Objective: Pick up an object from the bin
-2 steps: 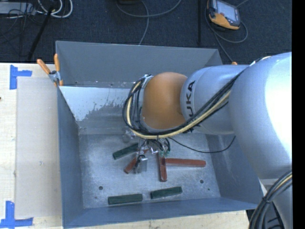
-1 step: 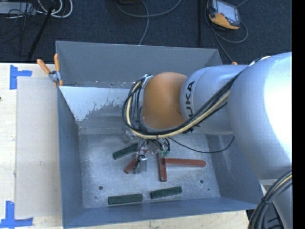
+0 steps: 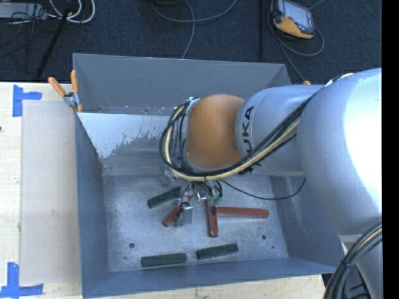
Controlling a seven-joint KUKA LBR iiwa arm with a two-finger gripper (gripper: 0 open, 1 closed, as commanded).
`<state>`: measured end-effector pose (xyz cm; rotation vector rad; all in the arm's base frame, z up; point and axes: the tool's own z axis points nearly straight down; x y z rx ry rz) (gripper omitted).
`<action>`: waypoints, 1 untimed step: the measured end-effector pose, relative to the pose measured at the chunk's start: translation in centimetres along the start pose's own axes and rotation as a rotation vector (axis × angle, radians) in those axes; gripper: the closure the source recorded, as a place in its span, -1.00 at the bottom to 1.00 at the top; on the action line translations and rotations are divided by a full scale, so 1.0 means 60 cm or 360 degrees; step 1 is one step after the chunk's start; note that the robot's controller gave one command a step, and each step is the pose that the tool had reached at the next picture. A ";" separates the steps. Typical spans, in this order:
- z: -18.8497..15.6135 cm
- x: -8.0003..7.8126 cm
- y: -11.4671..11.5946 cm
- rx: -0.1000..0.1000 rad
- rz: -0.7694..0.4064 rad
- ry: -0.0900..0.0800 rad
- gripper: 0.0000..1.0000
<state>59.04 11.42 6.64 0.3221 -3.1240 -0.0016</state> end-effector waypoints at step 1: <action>-0.001 -0.001 0.000 0.0000 0.0002 -0.0002 1.00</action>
Offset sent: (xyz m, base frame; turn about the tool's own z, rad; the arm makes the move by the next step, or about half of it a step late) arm 0.0000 0.0000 0.0000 0.0000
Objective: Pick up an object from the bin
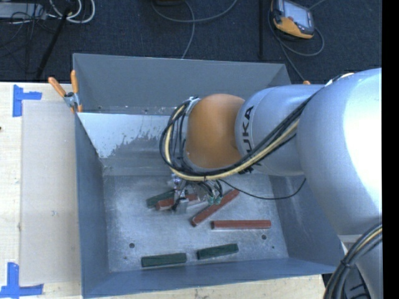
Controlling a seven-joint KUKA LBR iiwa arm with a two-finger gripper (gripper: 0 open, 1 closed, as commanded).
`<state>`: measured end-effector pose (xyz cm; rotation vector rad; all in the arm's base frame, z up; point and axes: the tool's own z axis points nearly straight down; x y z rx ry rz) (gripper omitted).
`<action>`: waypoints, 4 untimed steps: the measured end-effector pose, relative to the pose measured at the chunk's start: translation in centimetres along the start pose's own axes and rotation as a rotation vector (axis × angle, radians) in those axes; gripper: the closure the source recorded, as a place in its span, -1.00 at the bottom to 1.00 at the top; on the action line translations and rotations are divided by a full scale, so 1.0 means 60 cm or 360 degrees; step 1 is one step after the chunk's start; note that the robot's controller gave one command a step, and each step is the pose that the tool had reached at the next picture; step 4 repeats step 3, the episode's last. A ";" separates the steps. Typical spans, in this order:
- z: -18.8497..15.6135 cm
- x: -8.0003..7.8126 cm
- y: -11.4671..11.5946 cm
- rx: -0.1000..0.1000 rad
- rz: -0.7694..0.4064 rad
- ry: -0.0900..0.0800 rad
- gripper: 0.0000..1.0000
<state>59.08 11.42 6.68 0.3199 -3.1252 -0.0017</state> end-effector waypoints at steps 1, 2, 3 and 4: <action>-0.119 -0.003 0.000 0.0002 0.0005 -0.0010 1.00; -0.121 -0.003 0.000 0.0001 0.0008 -0.0001 1.00; -0.171 -0.005 0.000 0.0002 0.0010 -0.0006 1.00; -0.171 -0.005 0.000 0.0002 0.0010 -0.0006 1.00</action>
Offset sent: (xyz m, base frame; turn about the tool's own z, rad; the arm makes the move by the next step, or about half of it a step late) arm 0.0000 -0.0001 0.0675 0.0000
